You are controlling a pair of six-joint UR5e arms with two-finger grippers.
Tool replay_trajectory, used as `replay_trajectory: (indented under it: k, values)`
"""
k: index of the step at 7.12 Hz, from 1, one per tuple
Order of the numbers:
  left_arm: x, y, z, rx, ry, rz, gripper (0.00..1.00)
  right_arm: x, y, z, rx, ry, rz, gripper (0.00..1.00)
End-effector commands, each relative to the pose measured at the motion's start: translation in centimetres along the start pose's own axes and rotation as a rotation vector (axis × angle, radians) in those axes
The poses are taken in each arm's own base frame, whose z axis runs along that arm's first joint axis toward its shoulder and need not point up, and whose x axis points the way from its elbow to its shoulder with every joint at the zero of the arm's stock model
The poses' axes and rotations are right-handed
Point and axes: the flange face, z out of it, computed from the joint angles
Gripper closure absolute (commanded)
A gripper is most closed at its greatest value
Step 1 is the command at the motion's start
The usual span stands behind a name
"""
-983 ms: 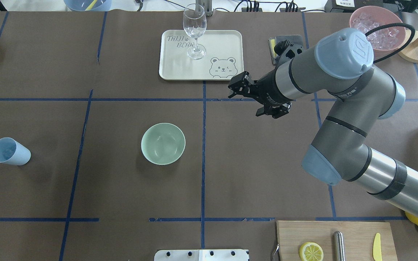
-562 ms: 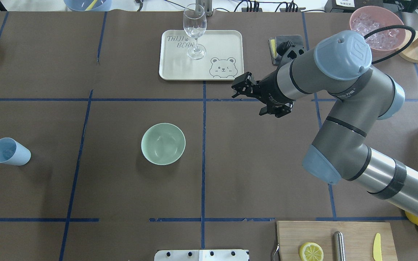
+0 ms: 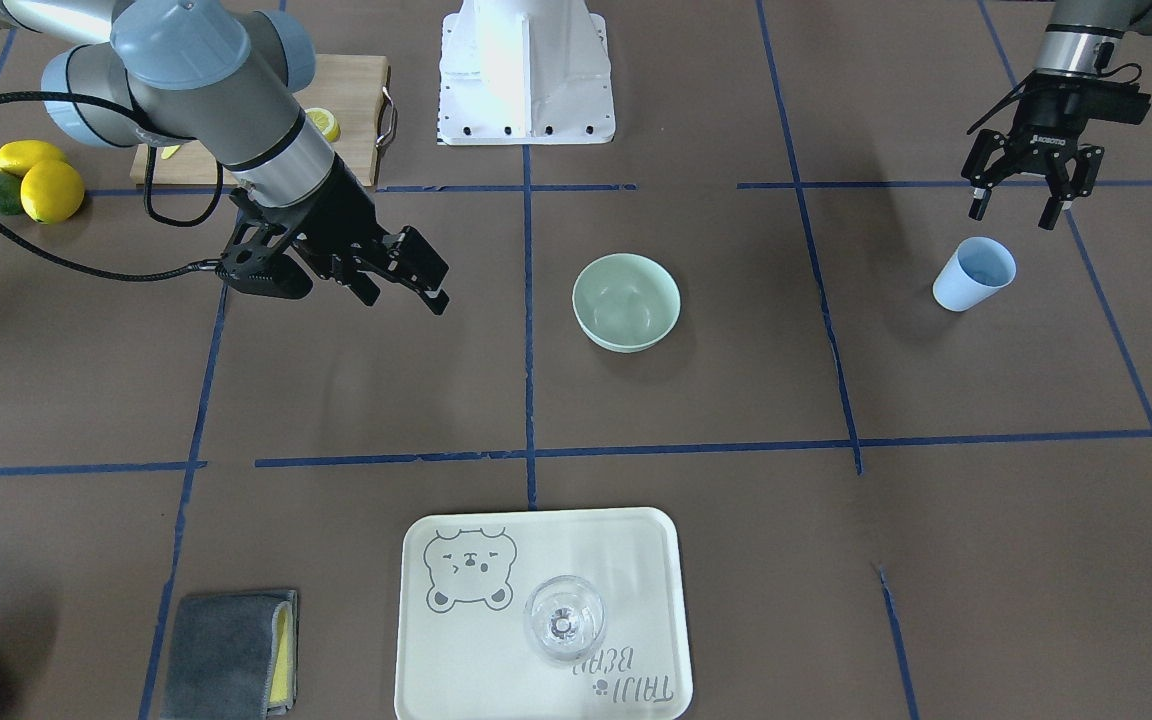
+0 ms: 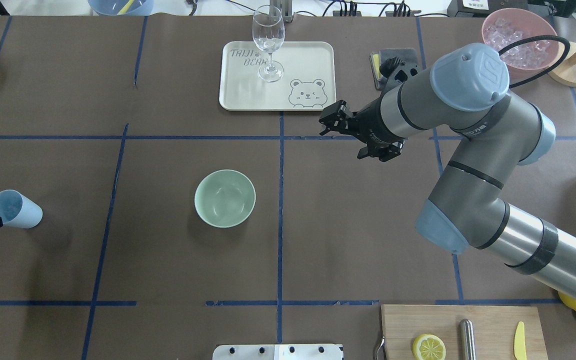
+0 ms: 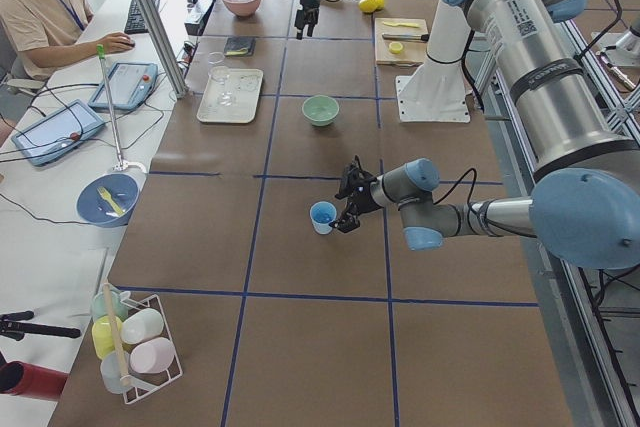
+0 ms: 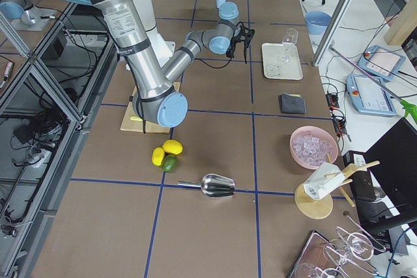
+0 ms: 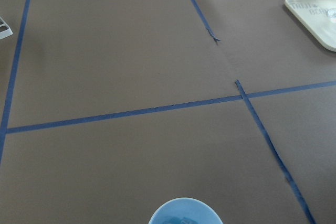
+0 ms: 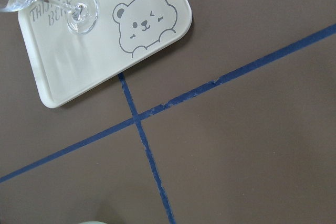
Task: Pour ice into bowl
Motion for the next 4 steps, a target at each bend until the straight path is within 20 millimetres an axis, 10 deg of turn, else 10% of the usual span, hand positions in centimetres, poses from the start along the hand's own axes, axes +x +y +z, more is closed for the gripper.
replay_trajectory:
  k: [1, 4]
  values:
    - [0.6, 4.8, 1.2, 0.068, -0.059, -0.027, 0.01, 0.1, 0.0, 0.1, 0.0, 0.002, 0.001, 0.0]
    - [2.5, 5.7, 4.3, 0.251, -0.072, -0.124, 0.01, 0.3, -0.2, -0.1, 0.003, 0.003, 0.001, 0.0]
